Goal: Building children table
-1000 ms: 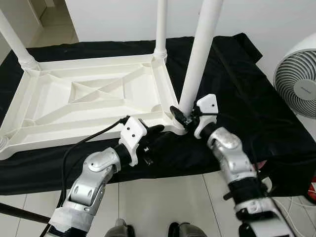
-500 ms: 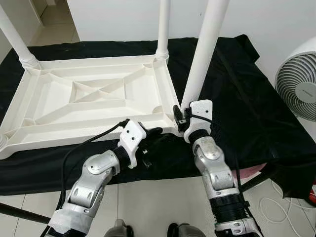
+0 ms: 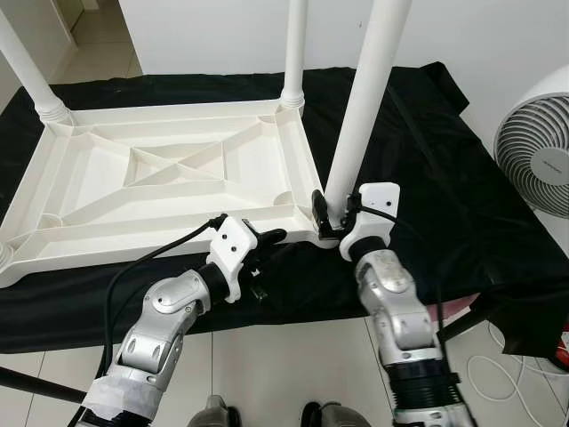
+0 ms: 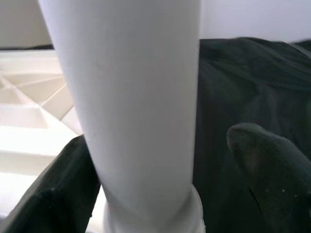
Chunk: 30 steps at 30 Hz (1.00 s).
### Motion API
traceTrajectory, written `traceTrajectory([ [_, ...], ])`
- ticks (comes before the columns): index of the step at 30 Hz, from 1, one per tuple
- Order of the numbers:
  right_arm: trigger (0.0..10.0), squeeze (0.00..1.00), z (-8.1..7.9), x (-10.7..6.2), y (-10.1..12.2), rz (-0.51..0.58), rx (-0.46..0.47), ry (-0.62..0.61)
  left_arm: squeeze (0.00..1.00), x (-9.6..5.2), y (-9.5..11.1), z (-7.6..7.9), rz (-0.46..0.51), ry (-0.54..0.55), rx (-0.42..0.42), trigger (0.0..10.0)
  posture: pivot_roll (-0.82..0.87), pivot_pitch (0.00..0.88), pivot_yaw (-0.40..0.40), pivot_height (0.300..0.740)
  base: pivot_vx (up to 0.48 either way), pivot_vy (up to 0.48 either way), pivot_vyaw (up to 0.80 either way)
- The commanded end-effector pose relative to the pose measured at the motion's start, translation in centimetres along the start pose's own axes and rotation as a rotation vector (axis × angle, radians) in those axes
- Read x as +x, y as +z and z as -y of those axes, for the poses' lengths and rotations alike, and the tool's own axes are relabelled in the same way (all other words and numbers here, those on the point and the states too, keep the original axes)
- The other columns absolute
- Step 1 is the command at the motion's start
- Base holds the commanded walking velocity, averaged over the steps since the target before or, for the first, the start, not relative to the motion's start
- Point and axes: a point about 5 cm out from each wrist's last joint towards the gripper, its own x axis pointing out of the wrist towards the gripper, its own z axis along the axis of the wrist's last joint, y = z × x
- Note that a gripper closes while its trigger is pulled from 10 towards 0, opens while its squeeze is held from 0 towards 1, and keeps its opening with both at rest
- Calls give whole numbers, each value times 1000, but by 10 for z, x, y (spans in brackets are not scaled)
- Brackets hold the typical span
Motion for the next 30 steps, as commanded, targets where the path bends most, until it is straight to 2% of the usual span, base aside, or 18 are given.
traceTrajectory([
  [1,10000,0,3,1,-1,-12,18,43,0,0,-1,-1,-6,11,3,10000,-86,81,23,740,0,0,0],
  [4,10000,0,11,1,-1,-22,1,93,0,1,-1,-2,-3,11,3,10000,-86,81,23,740,0,0,0],
  [5,10000,0,20,5,0,-27,-64,239,0,2,0,-2,1,9,3,10000,-94,83,28,740,0,0,0],
  [6,10000,0,20,5,0,-27,-64,239,0,2,0,-2,1,9,3,10000,-94,83,28,740,0,0,0],
  [8,10000,0,24,10,-2,-52,-96,340,0,3,0,-3,2,6,4,10000,-109,80,41,740,0,0,0],
  [19,10000,0,18,33,-7,-92,-208,579,0,10,5,-7,20,3,14,10000,-119,73,47,740,0,0,0],
  [20,8980,0,18,35,-8,-99,-210,589,0,10,5,-7,22,3,14,10000,-119,73,47,740,0,0,0],
  [21,8980,0,18,35,-8,-99,-210,589,0,10,5,-7,22,3,14,10000,-119,73,47,740,0,0,0],
  [22,2745,0,19,39,-9,-110,-209,604,0,11,6,-7,23,-1,16,10000,-117,73,45,740,0,0,0],
  [24,2745,0,19,40,-10,-111,-207,609,0,11,6,-7,23,-2,17,10000,-117,73,45,740,0,0,0],
  [25,0,0,20,40,-11,-115,-209,612,0,11,6,-7,24,-2,17,10000,-116,72,44,740,0,0,0],
  [30,0,0,24,37,-16,-122,-192,627,0,11,6,-6,25,1,17,10000,-116,76,41,740,0,0,0],
])
